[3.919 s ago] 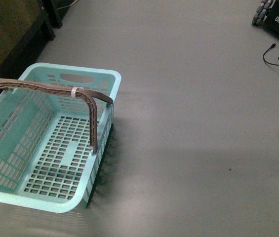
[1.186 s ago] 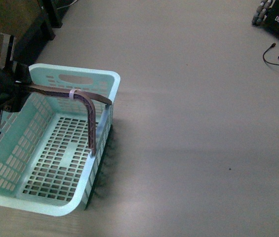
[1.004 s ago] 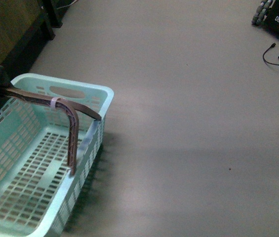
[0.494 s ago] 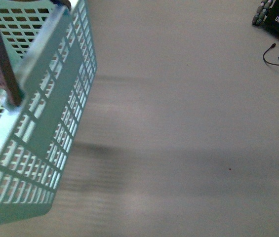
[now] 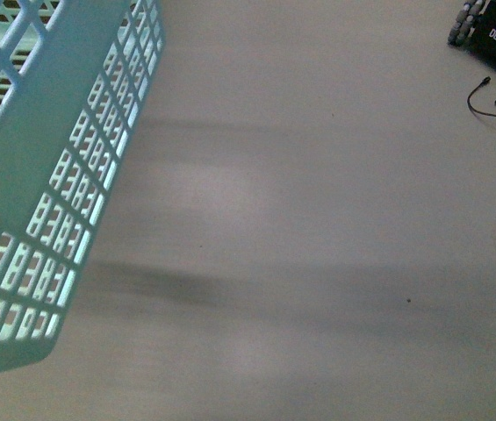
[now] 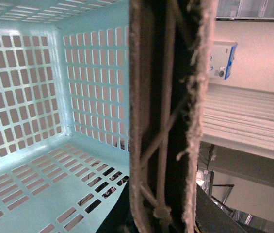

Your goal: Pick lemon and mango into basket

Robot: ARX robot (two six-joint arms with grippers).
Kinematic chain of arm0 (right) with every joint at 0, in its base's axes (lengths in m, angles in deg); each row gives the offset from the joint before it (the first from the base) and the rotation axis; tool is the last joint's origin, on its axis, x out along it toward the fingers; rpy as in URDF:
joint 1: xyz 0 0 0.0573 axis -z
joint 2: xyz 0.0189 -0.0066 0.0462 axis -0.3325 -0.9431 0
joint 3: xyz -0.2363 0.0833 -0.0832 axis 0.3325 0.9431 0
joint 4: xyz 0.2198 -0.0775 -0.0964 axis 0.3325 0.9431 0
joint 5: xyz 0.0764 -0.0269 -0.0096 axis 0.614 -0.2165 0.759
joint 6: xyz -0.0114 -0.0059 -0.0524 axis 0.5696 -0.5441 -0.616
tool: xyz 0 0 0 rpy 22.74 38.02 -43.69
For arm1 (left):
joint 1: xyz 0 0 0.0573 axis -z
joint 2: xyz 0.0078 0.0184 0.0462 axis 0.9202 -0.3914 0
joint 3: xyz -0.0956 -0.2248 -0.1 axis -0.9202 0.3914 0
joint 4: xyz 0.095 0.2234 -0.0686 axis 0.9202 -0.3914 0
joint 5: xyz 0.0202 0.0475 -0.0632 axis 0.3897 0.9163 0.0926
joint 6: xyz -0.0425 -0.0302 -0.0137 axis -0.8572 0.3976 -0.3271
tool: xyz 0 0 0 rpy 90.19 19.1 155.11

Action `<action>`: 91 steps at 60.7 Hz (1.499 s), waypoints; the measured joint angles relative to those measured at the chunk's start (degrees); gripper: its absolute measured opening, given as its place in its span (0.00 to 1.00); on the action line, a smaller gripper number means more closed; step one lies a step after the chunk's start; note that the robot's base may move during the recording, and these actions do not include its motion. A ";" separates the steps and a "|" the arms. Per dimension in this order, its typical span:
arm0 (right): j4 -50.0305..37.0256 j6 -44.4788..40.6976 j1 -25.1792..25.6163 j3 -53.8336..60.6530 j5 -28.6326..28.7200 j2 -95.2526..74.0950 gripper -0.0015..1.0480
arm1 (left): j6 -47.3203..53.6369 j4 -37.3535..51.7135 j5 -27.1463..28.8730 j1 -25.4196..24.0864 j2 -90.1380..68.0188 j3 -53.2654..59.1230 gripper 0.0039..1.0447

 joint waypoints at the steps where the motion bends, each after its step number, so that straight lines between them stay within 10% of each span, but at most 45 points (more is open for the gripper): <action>1: 0.00 0.00 0.00 0.00 0.00 0.02 0.92 | 0.04 -0.02 0.00 0.00 0.00 0.00 0.06; 91: 0.00 -0.02 0.00 0.00 0.02 0.02 0.92 | 0.13 -0.13 -0.02 0.00 -0.11 0.00 0.06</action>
